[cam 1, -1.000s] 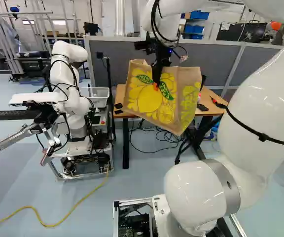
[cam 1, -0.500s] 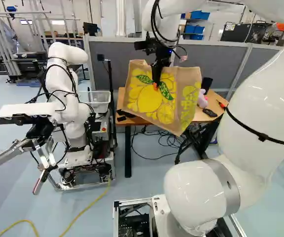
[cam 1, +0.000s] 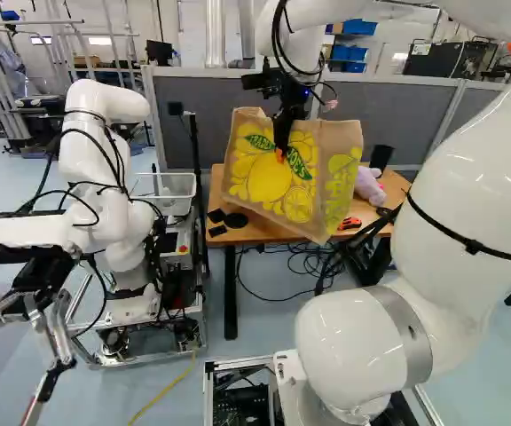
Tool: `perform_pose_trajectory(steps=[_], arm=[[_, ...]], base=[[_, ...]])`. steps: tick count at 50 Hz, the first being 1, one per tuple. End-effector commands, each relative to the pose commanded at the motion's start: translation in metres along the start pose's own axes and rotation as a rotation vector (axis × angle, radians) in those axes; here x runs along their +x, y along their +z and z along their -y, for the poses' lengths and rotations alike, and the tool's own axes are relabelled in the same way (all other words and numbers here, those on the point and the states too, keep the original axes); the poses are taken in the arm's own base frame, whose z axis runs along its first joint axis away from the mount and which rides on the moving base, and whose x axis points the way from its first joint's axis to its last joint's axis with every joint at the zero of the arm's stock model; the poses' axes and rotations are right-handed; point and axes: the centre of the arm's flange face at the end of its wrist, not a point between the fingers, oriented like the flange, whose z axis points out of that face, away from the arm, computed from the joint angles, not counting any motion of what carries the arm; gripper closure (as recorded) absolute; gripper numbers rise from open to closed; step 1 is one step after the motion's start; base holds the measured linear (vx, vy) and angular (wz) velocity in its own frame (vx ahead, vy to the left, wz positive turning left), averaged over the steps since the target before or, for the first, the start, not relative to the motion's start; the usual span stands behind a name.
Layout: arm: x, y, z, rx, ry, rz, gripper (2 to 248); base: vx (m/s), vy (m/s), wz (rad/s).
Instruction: Pick up the bag on the ground and place it on the table
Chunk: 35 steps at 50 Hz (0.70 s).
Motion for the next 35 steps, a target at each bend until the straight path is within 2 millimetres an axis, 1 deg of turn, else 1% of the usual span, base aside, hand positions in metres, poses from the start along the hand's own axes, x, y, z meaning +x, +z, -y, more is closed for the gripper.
perform_pose_trajectory(steps=[17,35], arm=[[0.0,0.0,0.0,0.0,0.0,0.0,228],[0.0002,0.0,0.0005,0.005,0.003,-0.003,228]], base=[[0.17,0.004,-0.014],[0.016,0.0,-0.004]])
